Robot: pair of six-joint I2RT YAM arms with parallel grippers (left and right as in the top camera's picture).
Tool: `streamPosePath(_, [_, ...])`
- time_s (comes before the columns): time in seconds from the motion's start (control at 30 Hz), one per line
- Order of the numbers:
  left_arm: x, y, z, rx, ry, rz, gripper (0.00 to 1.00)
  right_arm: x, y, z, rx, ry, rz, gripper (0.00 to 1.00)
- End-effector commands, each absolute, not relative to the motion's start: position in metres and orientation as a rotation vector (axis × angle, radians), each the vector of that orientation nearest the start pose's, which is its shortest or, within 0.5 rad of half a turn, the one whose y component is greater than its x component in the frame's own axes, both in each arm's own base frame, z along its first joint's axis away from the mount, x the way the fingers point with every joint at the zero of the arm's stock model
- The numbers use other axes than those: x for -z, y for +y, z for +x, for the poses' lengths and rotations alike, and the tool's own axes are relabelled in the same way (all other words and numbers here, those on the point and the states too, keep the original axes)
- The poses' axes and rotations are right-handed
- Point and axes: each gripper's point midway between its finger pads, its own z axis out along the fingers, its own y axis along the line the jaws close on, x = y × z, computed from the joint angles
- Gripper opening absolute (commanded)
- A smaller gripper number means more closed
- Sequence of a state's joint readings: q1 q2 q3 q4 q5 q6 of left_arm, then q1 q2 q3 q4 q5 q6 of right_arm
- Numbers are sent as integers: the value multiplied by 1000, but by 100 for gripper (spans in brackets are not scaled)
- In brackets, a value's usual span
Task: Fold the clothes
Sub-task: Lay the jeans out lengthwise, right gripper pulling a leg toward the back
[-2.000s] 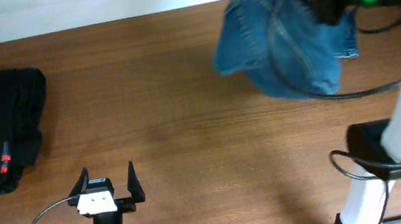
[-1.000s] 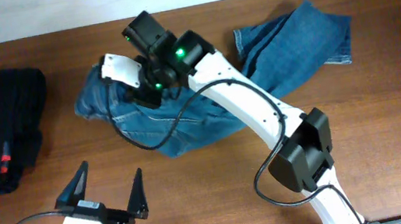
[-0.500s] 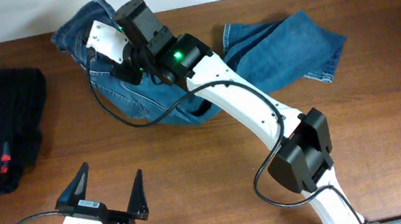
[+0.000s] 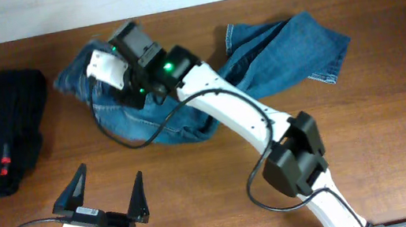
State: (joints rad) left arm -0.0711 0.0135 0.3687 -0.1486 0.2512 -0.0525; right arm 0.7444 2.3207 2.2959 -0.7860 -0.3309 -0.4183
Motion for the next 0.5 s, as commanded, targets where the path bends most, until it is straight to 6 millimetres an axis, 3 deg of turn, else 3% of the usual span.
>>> streamPosePath(0.0, [-317, -56, 192, 270, 1329, 226, 99, -171, 479, 379, -627, 1900, -1527, 4])
streamPosePath(0.1, [-317, -56, 192, 270, 1328, 226, 99, -168, 488, 364, -639, 1895, -1562, 4])
streamPosePath(0.23, [-317, -56, 192, 270, 1328, 226, 99, -162, 492, 347, -650, 1914, -1606, 12])
streamPosePath(0.33, [-318, -56, 192, 269, 1326, 227, 99, -158, 491, 336, -653, 1936, -1634, 36])
streamPosePath(0.43, [-320, -56, 191, 269, 1318, 227, 99, -161, 489, 336, -652, 1940, -1634, 79])
streamPosePath(0.47, [-320, -56, 191, 269, 1317, 227, 99, -164, 488, 337, -651, 1937, -1629, 86])
